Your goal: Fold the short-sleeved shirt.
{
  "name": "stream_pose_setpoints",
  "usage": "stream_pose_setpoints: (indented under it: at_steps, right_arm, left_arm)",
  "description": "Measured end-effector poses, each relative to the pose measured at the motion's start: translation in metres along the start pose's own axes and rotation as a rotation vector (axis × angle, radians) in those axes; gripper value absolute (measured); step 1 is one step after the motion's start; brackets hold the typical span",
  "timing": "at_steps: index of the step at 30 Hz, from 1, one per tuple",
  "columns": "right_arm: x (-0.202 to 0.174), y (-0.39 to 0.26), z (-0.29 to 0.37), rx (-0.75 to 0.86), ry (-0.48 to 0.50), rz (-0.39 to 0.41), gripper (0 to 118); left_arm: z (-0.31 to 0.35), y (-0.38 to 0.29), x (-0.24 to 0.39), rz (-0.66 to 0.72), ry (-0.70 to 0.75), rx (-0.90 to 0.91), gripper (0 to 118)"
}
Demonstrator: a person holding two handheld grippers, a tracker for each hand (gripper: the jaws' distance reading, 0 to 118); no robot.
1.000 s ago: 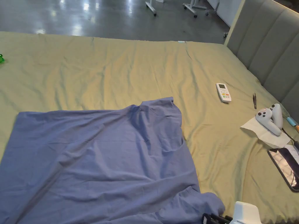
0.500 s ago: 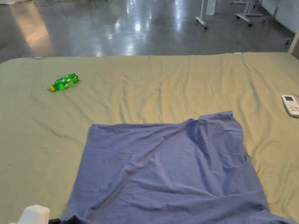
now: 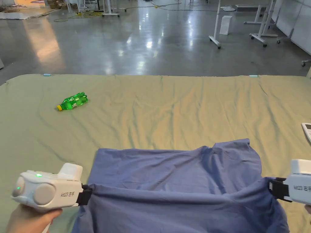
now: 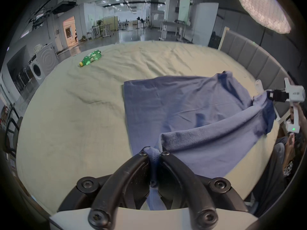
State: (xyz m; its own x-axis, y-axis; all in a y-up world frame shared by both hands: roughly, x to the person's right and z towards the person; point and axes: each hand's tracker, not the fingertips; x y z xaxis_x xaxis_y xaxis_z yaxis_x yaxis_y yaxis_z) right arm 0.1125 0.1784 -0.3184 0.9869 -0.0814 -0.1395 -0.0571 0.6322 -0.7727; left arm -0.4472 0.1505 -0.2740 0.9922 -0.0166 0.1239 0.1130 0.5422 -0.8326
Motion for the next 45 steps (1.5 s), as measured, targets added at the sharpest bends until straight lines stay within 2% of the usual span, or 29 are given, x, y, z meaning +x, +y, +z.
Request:
stream_pose_setpoints:
  at_steps: [3, 4, 5, 7, 10, 12, 14, 15, 17, 20, 22, 24, 26, 27, 28, 29, 30, 31, 34, 37, 39, 40, 42, 45]
  right_arm:
    - [-0.005, -0.001, -0.036, -0.068, -0.029, 0.04, 4]
    - [-0.004, -0.004, -0.046, -0.08, -0.027, 0.049, 9]
    - [-0.003, -0.008, -0.055, -0.124, -0.033, 0.054, 26]
    - [0.001, -0.018, -0.064, -0.12, -0.054, 0.052, 75]
    - [0.01, -0.024, -0.037, -0.018, -0.035, 0.066, 68]
    - [0.009, -0.029, 0.009, 0.097, -0.024, 0.001, 68]
    - [0.008, -0.04, 0.062, 0.218, 0.04, -0.018, 68]
    - [0.014, -0.051, 0.079, 0.305, 0.019, -0.048, 68]
    - [0.003, -0.07, 0.129, 0.427, -0.017, -0.047, 68]
    - [-0.026, -0.091, 0.183, 0.56, -0.073, 0.028, 69]
    - [-0.042, -0.106, 0.208, 0.616, -0.133, 0.04, 69]
    - [-0.052, -0.116, 0.219, 0.675, -0.119, 0.044, 69]
    - [-0.06, -0.128, 0.226, 0.621, -0.086, -0.018, 69]
    - [-0.066, -0.132, 0.23, 0.668, -0.113, 0.01, 68]
    - [-0.072, -0.137, 0.232, 0.657, -0.117, -0.001, 60]
    - [-0.077, -0.139, 0.235, 0.665, -0.124, 0.017, 47]
    - [-0.081, -0.141, 0.237, 0.667, -0.128, 0.029, 31]
    - [-0.087, -0.143, 0.239, 0.68, -0.126, 0.046, 15]
    - [-0.097, -0.146, 0.246, 0.692, -0.106, 0.069, 0]
    - [-0.107, -0.147, 0.251, 0.701, -0.089, 0.116, 0]
    - [-0.113, -0.144, 0.255, 0.739, -0.118, 0.21, 0]
    - [-0.114, -0.145, 0.251, 0.701, -0.107, 0.176, 0]
    - [-0.115, -0.144, 0.253, 0.719, -0.111, 0.204, 0]
    - [-0.116, -0.146, 0.253, 0.723, -0.086, 0.18, 0]
  left_arm:
    - [-0.025, 0.003, 0.002, 0.048, -0.008, -0.046, 8]
    - [-0.033, 0.001, 0.001, 0.068, -0.012, -0.061, 17]
    - [-0.04, -0.004, -0.001, 0.104, -0.018, -0.093, 34]
    - [-0.038, -0.014, -0.003, 0.112, -0.021, -0.057, 67]
    - [-0.006, -0.013, -0.012, 0.135, -0.027, 0.073, 70]
    - [0.034, -0.017, -0.01, 0.099, -0.008, 0.172, 70]
    - [0.083, -0.027, -0.007, 0.08, -0.004, 0.294, 70]
    - [0.108, -0.036, -0.001, 0.074, -0.012, 0.357, 70]
    - [0.156, -0.054, 0.013, 0.08, -0.015, 0.472, 70]
    - [0.209, -0.078, 0.039, 0.072, 0.043, 0.638, 70]
    - [0.234, -0.091, 0.061, 0.056, 0.087, 0.721, 70]
    - [0.248, -0.099, 0.077, 0.049, 0.125, 0.776, 70]
    - [0.257, -0.106, 0.092, 0.041, 0.173, 0.796, 68]
    - [0.261, -0.109, 0.099, 0.035, 0.174, 0.805, 63]
    - [0.265, -0.111, 0.106, 0.016, 0.201, 0.826, 43]
    - [0.267, -0.113, 0.114, 0.006, 0.214, 0.84, 20]
    - [0.269, -0.114, 0.119, -0.011, 0.198, 0.845, 11]
    - [0.271, -0.114, 0.123, -0.025, 0.156, 0.848, 11]
    - [0.282, -0.118, 0.137, -0.026, 0.114, 0.851, 0]
    - [0.283, -0.12, 0.142, -0.018, 0.125, 0.851, 0]
    - [0.283, -0.119, 0.142, 0.004, 0.096, 0.843, 0]
    - [0.282, -0.118, 0.141, 0.021, 0.086, 0.837, 0]
    - [0.281, -0.119, 0.138, 0.027, 0.072, 0.826, 0]
    - [0.282, -0.127, 0.137, 0.017, 0.099, 0.859, 0]
